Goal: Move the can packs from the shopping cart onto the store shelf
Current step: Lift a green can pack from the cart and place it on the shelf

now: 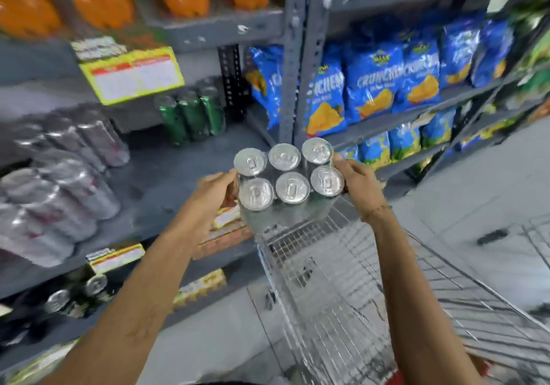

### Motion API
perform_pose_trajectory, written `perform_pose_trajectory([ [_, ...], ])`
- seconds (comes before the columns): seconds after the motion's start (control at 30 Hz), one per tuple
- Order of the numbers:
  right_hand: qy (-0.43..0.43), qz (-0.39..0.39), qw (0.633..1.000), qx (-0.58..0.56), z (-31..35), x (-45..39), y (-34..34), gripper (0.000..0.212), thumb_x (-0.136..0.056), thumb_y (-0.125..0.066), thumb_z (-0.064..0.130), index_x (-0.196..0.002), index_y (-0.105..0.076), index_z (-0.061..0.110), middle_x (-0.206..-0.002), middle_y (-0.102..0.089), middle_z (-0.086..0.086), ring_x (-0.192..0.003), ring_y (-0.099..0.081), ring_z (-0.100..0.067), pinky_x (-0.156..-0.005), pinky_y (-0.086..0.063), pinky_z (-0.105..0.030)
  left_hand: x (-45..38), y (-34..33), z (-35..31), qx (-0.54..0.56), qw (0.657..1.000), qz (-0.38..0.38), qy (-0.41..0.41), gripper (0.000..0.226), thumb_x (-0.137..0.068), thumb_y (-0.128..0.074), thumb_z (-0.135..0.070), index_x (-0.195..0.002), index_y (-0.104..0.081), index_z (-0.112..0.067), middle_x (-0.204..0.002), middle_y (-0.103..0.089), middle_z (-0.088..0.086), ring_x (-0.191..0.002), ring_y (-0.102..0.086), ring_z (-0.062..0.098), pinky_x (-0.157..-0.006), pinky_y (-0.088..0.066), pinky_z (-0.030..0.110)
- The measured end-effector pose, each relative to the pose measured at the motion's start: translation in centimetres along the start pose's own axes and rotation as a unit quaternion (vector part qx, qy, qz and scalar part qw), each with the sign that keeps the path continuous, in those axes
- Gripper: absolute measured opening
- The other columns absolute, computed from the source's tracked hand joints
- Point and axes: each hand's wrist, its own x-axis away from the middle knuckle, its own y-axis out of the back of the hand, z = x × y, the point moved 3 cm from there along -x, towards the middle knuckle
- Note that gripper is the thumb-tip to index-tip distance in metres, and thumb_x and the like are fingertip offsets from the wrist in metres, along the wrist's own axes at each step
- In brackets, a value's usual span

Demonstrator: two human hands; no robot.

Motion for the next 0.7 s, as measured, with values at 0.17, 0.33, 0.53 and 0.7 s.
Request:
perform_pose_trajectory([
  [0.17,-0.006,0.058,0.998,-0.003,2.6,-1.6,-9.9,0.049,-0.094,-0.048,0.031,-0.083,-0.056,-0.016,-0.074,-0.049,-0.015,-0.070,-0.044,-0.022,-0.061,-0.036,-0.031,-0.4,8.5,-1.6,-0.012,1.000,-0.028,0.000,0.033,-0.097,-0.042,-0.025,-0.067,-0.051,-0.017,-0.070,-0.051,0.002,-0.067,-0.049,0.014,-0.065,-0.048,0.029],
  [0.33,-0.011,0.081,0.996,0.021,4.1,-4.5,-18.2,0.031,-0.095,-0.048,0.025,-0.071,-0.054,0.006,-0.054,-0.049,-0.008,-0.060,-0.043,-0.012,-0.057,-0.033,-0.026,-1.8,14.1,-1.0,0.026,0.999,-0.018,0.042,0.022,-0.095,-0.047,-0.021,-0.076,-0.056,-0.016,-0.078,-0.054,0.003,-0.084,-0.053,0.017,-0.076,-0.053,0.047],
  [0.53,-0.032,0.113,0.990,0.083,2.9,-8.5,-23.0,0.044,-0.094,-0.047,0.029,-0.083,-0.062,-0.011,-0.078,-0.057,-0.011,-0.077,-0.049,-0.017,-0.073,-0.038,-0.030,-5.2,15.7,-0.3,0.081,0.992,-0.059,0.079,0.016,-0.091,-0.052,-0.012,-0.076,-0.058,-0.015,-0.077,-0.056,0.003,-0.076,-0.053,0.014,-0.085,-0.051,0.052],
  [0.7,-0.031,0.139,0.981,0.132,2.0,-11.3,-24.8,0.031,-0.094,-0.047,0.030,-0.081,-0.061,0.005,-0.085,-0.058,-0.013,-0.082,-0.050,-0.019,-0.076,-0.038,-0.030,-7.8,16.6,0.7,0.108,0.985,-0.101,0.092,0.014,-0.090,-0.054,-0.017,-0.099,-0.060,-0.007,-0.084,-0.058,0.005,-0.084,-0.055,0.018,-0.079,-0.054,0.049],
])
